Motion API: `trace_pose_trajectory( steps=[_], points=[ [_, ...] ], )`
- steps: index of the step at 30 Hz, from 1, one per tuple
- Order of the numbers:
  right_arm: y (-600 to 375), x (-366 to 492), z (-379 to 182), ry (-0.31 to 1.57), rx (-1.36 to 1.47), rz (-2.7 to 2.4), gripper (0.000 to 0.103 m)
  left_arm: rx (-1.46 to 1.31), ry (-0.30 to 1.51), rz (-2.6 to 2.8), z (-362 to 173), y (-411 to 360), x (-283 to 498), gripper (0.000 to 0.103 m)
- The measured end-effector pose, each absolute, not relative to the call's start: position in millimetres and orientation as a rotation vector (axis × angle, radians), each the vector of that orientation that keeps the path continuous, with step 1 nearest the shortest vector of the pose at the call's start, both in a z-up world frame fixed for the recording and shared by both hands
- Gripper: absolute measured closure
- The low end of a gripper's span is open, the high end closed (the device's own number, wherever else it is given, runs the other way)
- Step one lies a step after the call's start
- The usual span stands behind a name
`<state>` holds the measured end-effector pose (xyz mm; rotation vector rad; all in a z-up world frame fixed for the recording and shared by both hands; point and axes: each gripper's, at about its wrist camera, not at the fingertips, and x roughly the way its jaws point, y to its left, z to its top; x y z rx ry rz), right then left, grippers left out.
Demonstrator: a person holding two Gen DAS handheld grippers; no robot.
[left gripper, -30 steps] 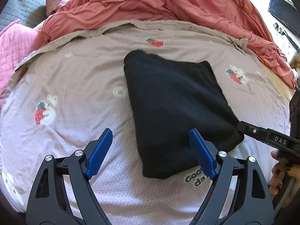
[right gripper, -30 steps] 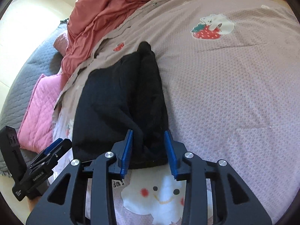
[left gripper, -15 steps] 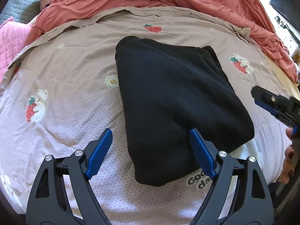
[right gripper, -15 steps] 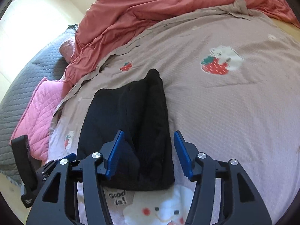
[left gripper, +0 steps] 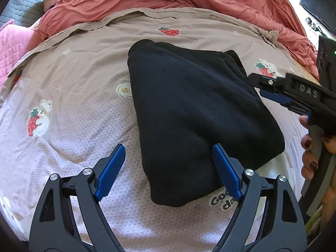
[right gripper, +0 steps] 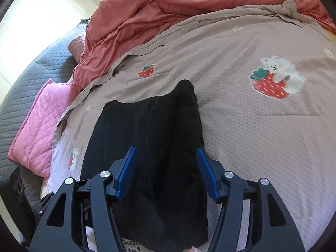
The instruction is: Fold small clothes
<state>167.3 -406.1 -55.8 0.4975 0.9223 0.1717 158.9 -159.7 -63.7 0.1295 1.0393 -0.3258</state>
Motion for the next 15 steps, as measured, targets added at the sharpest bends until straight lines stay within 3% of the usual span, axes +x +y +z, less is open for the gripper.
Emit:
trace_pose_trajectory(
  steps=[9, 10, 11, 12, 15],
  points=[
    [-397.5, 183.0, -74.8, 0.961, 0.458, 0.169, 0.046, 0.129, 1.042, -0.328, -66.0, -159.8, 158.1, 0.026],
    [-394.5, 182.7, -74.4, 0.959, 0.444, 0.180, 0.055, 0.129, 1.042, -0.326, -65.6, -159.8, 158.1, 0.026],
    [-390.3, 182.6, -73.3, 0.959, 0.430, 0.206, 0.073, 0.130, 1.041, -0.325, -65.5, -159.8, 158.0, 0.026],
    [-386.6, 182.1, -71.6, 0.956, 0.418, 0.227, 0.082, 0.130, 1.041, -0.325, -65.2, -159.9, 157.7, 0.026],
    [-371.4, 178.2, -62.3, 0.939, 0.262, 0.193, 0.087, 0.130, 1.041, -0.322, -65.0, -160.1, 156.4, 0.026]
  ],
)
